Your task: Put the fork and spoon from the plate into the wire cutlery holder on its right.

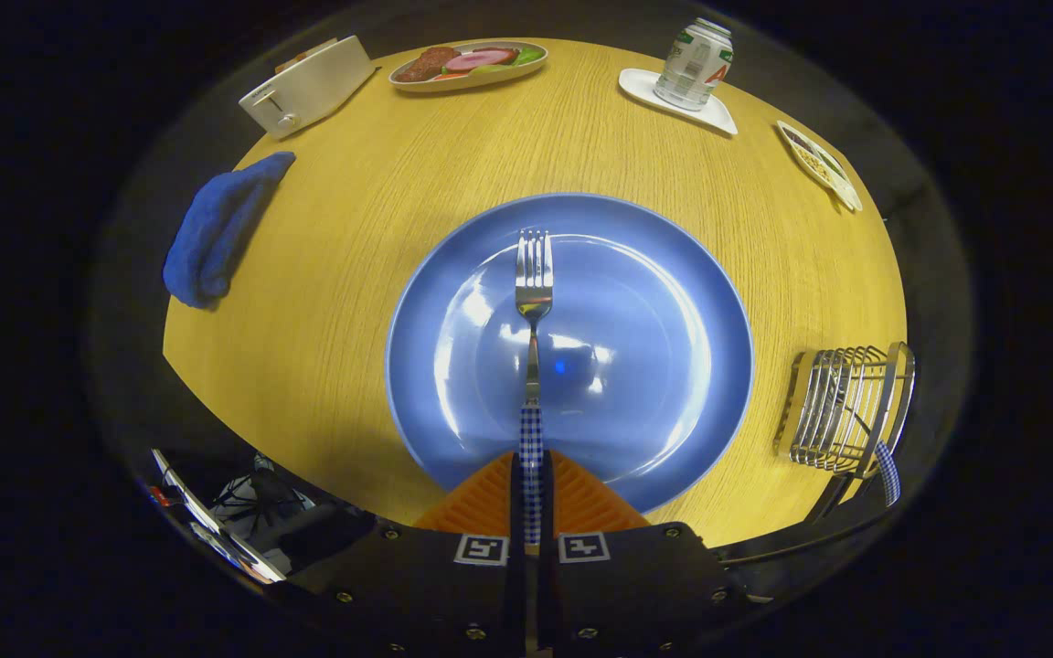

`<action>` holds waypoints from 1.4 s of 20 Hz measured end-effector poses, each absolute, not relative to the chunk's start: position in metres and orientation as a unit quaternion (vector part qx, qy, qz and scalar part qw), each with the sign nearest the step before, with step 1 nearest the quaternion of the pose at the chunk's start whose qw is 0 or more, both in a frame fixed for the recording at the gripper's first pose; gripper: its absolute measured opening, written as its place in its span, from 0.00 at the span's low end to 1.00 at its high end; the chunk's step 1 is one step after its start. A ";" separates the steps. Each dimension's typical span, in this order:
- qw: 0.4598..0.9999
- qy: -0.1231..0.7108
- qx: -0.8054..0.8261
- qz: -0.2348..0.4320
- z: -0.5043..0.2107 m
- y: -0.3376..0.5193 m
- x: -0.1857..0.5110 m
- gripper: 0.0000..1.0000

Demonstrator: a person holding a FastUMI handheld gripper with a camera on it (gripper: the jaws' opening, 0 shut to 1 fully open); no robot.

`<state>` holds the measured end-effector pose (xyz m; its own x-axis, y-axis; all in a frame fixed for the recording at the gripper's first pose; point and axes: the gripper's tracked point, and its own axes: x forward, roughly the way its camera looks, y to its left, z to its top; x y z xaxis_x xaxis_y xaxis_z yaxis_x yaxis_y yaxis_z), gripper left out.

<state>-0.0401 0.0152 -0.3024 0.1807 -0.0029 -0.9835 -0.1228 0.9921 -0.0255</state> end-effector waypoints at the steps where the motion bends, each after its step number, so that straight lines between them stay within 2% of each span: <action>1: 0.766 0.639 -0.057 0.039 -0.298 0.012 -0.041 0.06; 12: 0.753 0.649 -0.087 0.068 -0.233 -0.024 -0.059 0.06; 19: 0.742 0.659 -0.118 0.050 -0.188 -0.083 -0.081 0.06; 28: 0.702 0.698 -0.135 0.039 -0.150 -0.145 -0.124 0.06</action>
<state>-0.1237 -0.1446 -0.1500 0.0213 -0.1346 -0.9907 -0.2431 0.9605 -0.1357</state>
